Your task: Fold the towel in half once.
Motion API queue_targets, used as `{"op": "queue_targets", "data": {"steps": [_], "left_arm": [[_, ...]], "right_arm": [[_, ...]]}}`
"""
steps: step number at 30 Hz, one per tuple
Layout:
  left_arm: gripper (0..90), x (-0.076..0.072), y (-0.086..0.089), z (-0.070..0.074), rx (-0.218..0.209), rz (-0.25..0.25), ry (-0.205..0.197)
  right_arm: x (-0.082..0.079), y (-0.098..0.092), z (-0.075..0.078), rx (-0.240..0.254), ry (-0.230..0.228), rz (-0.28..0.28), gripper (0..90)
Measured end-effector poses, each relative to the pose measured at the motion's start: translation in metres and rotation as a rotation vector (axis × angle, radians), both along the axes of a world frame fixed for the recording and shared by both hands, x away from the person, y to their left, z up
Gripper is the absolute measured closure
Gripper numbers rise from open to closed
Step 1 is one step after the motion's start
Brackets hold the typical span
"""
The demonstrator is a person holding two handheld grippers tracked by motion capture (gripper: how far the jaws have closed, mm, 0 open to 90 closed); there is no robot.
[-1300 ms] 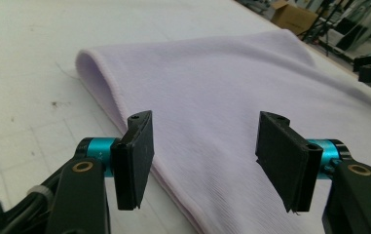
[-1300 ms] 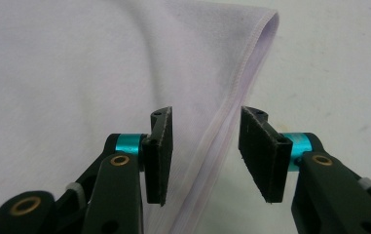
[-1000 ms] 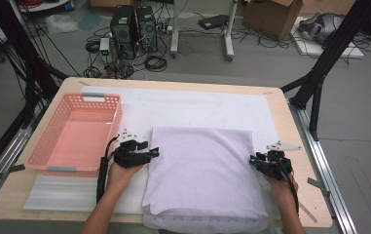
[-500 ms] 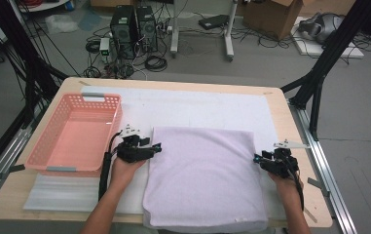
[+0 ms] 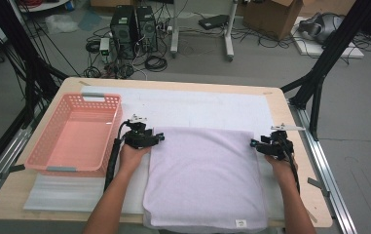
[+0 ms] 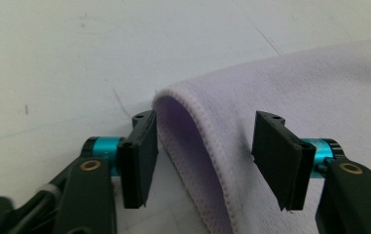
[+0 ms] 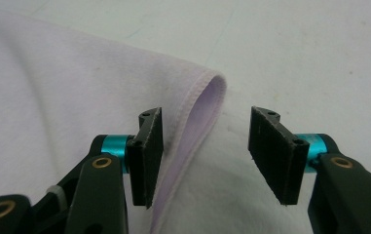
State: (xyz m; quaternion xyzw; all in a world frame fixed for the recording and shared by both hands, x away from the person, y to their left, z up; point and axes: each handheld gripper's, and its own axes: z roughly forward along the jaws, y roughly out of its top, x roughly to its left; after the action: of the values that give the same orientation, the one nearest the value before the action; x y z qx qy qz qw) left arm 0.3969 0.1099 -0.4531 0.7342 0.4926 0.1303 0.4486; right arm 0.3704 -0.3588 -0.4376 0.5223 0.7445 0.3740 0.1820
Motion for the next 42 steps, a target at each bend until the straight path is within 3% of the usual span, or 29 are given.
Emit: {"op": "queue_targets", "data": {"steps": [3,5,7,8,9,10,13,15,18,20,26,29,34,37,42], "left_arm": [[46.5,0.001,-0.009,0.001,0.062,-0.014,-0.017],[53.6,0.001,-0.011,0.001,0.090,-0.001,-0.027],[64.4,0.001,-0.010,0.001,0.085,0.021,-0.022],[75.6,0.002,-0.009,0.000,0.071,-0.013,-0.019],[83.6,0.001,-0.011,0.001,0.082,-0.013,-0.024],[84.4,0.001,-0.012,0.001,0.081,-0.012,-0.023],[85.8,0.003,-0.007,0.003,0.035,0.017,0.010],[86.1,0.003,-0.007,0.008,0.035,0.025,-0.022],[86.1,0.010,-0.007,0.020,0.022,0.031,-0.059],[86.1,0.017,-0.007,0.027,0.003,0.046,-0.086],[86.0,0.047,-0.007,0.034,0.000,0.064,-0.078],[85.9,0.063,-0.005,0.037,-0.024,0.063,-0.083],[85.8,0.083,-0.003,0.038,-0.016,0.062,-0.093],[85.7,0.088,-0.001,0.038,-0.050,0.076,-0.112],[84.4,0.089,0.000,0.033,-0.050,0.063,-0.103]], "right_arm": [[0.013,0.004,-0.007,-0.014,0.033,0.001,47.4],[0.016,0.007,-0.008,-0.018,0.022,0.006,51.4],[0.017,0.009,-0.007,-0.041,0.024,0.001,58.9],[0.018,0.009,-0.007,-0.045,0.020,0.011,63.2],[0.018,0.009,-0.007,-0.034,0.023,0.024,72.9],[0.017,0.010,-0.008,-0.011,0.033,0.035,83.8],[0.017,0.010,-0.007,0.007,0.038,0.052,87.5],[0.018,0.006,-0.005,0.005,0.017,0.057,87.8],[0.021,0.000,0.003,0.050,-0.040,0.041,87.8],[0.027,-0.002,0.007,0.040,-0.066,0.040,87.9],[0.054,0.002,0.016,0.030,-0.118,0.020,87.8],[0.070,0.002,0.015,0.027,-0.113,0.013,87.8],[0.091,0.005,0.016,0.028,-0.118,0.004,87.8],[0.098,0.007,0.019,0.034,-0.134,-0.006,87.8],[0.104,0.012,0.017,0.022,-0.134,-0.026,86.9]]}}
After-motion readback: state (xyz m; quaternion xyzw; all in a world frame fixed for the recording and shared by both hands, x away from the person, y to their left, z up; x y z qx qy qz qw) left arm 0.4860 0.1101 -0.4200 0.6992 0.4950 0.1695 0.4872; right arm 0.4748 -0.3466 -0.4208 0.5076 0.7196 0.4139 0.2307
